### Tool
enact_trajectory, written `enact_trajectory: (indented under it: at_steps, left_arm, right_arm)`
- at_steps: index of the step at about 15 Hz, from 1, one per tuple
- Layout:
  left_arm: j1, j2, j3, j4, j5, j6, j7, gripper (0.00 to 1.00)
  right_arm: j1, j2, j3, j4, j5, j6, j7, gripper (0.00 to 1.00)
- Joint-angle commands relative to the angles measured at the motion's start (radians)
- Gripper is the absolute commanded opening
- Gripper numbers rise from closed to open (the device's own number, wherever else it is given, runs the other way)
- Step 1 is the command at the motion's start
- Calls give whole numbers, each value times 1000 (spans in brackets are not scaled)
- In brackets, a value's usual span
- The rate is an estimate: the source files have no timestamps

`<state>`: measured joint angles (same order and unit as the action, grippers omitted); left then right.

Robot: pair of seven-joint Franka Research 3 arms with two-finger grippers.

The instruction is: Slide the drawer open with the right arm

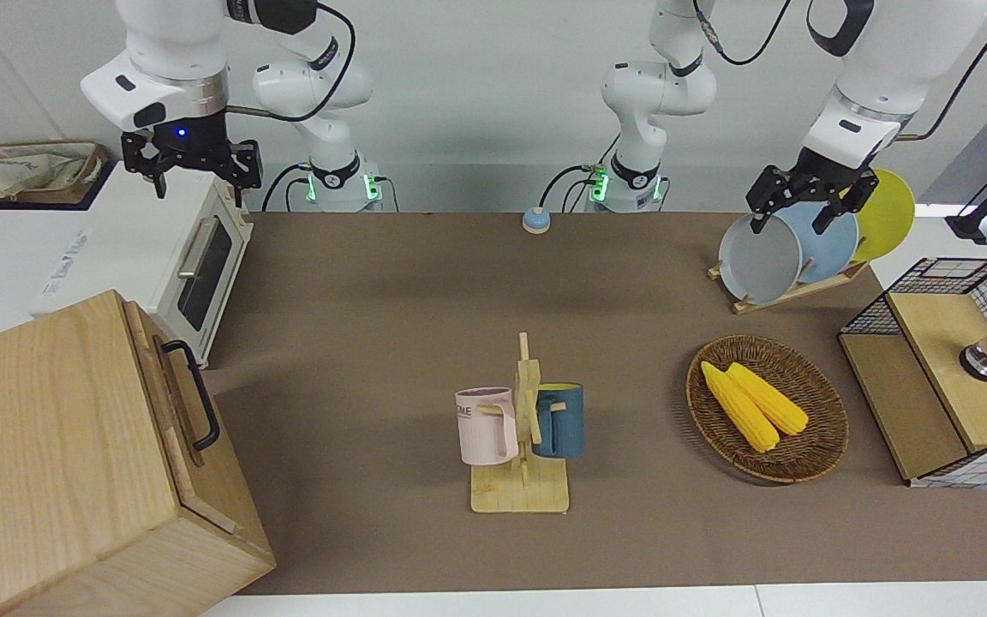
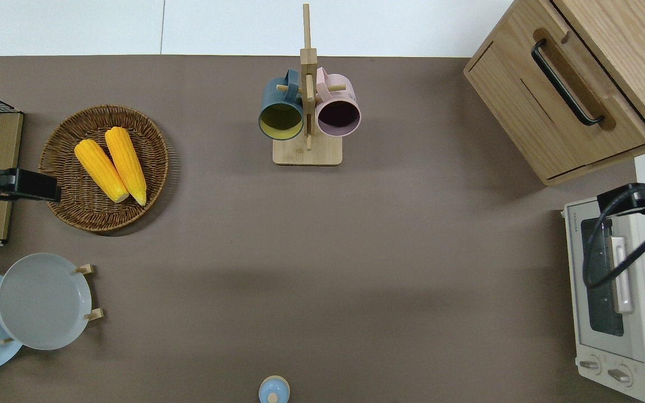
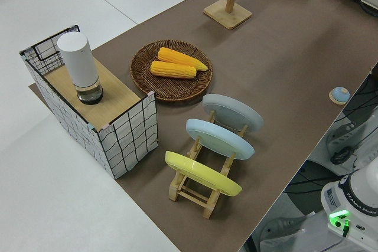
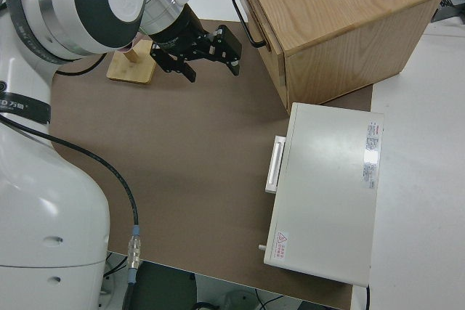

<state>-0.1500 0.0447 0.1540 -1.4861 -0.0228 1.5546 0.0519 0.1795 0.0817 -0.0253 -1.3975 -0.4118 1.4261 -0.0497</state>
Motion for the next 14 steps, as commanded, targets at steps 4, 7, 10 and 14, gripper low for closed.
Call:
enact_trajectory:
  at_steps: [4, 7, 10, 14]
  left_arm:
    - [-17, 12, 16, 20, 14, 1, 6, 995]
    - [-17, 12, 16, 20, 15, 1, 6, 998]
    - [-17, 12, 16, 20, 14, 1, 6, 995]
    - [-17, 12, 16, 20, 14, 1, 6, 995]
  right_arm:
    - [11, 90, 96, -18, -332, 180, -88, 983]
    - [12, 119, 104, -72, -418, 331, -85, 983]
    - [17, 153, 104, -121, -553, 434, -73, 983]
    - [35, 216, 104, -152, -732, 458, 48, 983]
